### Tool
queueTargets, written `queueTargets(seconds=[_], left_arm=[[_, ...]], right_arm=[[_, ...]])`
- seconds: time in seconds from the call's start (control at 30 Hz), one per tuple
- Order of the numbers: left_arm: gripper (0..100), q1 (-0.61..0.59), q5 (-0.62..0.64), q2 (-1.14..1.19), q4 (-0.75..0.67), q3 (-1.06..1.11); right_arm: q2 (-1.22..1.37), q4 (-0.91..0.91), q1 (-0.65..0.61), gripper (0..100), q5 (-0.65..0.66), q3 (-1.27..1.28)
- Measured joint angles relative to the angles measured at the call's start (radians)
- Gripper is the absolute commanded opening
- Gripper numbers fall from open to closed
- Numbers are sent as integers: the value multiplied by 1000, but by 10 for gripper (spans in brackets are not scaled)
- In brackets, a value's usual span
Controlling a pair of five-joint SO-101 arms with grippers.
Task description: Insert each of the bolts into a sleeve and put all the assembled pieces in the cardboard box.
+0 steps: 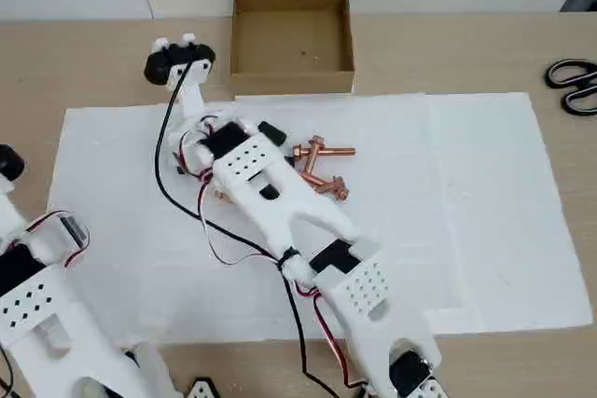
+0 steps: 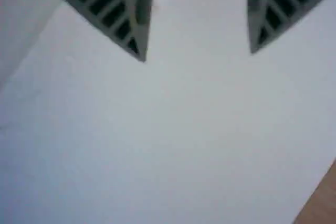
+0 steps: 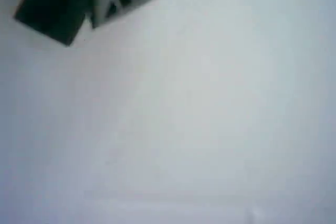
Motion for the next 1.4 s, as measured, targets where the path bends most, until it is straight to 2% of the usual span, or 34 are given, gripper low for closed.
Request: queueTargets(seconds=[0.17,0.8,1.13,1.4], left_arm=[[126,0,0,0,0,0],[126,0,0,0,0,0],[126,0,0,0,0,0],[126,-2,0,0,0,0]], right_arm=[[23,0,-23,274,-48,-34],[115,0,-41,270,-46,-38],[137,29,-40,27,-51,-46],[147,98,-32,4,-51,-77]])
